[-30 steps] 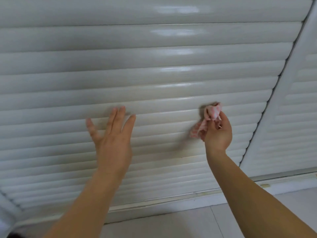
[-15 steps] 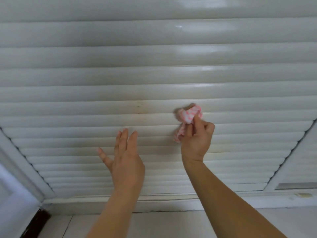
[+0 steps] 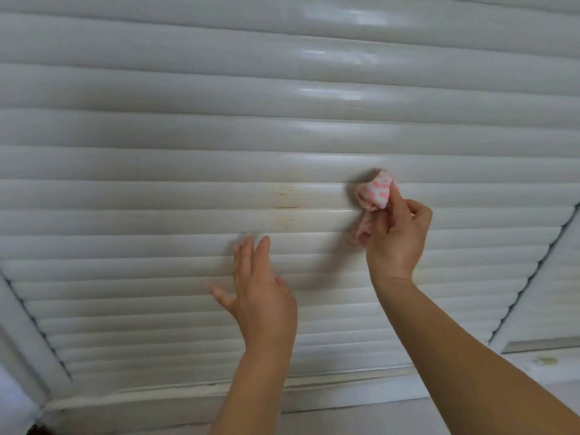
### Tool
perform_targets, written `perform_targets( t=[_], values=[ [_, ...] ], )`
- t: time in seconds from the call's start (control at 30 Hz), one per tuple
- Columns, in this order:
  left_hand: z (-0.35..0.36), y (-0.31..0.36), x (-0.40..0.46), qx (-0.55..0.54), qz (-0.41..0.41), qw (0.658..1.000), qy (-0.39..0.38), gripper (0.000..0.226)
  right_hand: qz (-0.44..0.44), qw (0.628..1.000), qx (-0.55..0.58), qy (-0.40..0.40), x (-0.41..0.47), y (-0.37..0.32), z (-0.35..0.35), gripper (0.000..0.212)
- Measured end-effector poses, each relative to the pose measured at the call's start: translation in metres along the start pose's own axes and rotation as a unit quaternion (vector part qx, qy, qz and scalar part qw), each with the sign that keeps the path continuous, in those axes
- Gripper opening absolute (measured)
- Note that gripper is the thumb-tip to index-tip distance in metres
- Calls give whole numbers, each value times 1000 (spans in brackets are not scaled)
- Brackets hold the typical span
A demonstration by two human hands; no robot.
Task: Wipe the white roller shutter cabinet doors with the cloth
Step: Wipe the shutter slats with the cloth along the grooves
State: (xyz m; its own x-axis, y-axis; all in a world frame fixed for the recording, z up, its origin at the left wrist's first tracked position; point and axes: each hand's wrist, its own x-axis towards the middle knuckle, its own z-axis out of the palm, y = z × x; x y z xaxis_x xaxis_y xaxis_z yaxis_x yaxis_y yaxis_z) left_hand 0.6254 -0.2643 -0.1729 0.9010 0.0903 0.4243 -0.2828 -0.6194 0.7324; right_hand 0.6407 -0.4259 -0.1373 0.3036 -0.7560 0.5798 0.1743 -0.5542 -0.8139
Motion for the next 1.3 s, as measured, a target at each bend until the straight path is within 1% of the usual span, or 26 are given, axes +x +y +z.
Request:
perform_targets(
  t=[0.17,0.2,0.23,0.27,0.3,0.33,0.37,0.43,0.5,0.53,0.6,0.7,0.77,0.87,0.93,1.03,1.1,1.17,1.2,1.27,1.3],
  values=[
    [10,-2,-1,-32,9,998,53,64,-3,998,59,27,7,7,23,21],
    [11,-4,-1,-39,6,997,61,64,-22,998,54,28,6,8,27,20],
    [12,-5,-2,-51,0,996,70,64,-49,998,36,28,2,6,30,25],
    [13,-8,-3,-63,-6,995,81,65,-103,995,-3,17,-4,2,33,30],
    [14,-10,-5,-70,-10,994,89,65,-173,984,-34,8,-11,-1,37,32],
    [14,-12,-6,-76,-13,993,94,65,-251,965,-79,6,-16,-1,43,33],
    [14,-13,-6,-81,-15,992,99,66,-295,948,-117,5,-19,-3,52,37],
    [10,-19,-6,-85,-21,991,97,67,-333,928,-164,7,-29,-10,68,46],
    [5,-24,-5,-96,-35,990,93,68,-378,907,-186,14,-40,-21,79,40],
    [3,-26,-6,-100,-41,990,93,69,-396,898,-193,10,-44,-26,83,40],
    [0,-31,-7,-104,-44,989,91,70,-427,881,-201,-14,-52,-36,91,45],
    [-1,-38,-6,-102,-54,990,81,70,-486,843,-227,-38,-62,-53,104,49],
    [0,-42,-3,-106,-64,989,79,69,-520,822,-224,-54,-63,-63,110,50],
    [0,-43,-3,-99,-69,991,59,71,-559,796,-221,-71,-49,-65,104,46],
    [-2,-42,-5,-84,-62,994,28,74,-566,788,-230,-77,-37,-58,90,45],
    [-5,-45,-3,-21,-39,998,-34,79,-546,801,-236,-64,-17,-42,67,43],
    [-8,-48,0,6,-35,997,-64,81,-508,832,-222,-34,-3,-28,51,43],
    [-11,-50,1,10,-40,996,-80,82,-436,880,-189,-3,7,-18,38,43],
    [-12,-51,1,12,-41,996,-84,83,-407,897,-173,17,10,-14,37,43],
    [-13,-55,3,21,-34,995,-91,85,-362,917,-160,45,7,-17,48,45],
    [-13,-58,5,24,-31,995,-93,85,-346,924,-158,43,1,-24,55,49]
  ],
)
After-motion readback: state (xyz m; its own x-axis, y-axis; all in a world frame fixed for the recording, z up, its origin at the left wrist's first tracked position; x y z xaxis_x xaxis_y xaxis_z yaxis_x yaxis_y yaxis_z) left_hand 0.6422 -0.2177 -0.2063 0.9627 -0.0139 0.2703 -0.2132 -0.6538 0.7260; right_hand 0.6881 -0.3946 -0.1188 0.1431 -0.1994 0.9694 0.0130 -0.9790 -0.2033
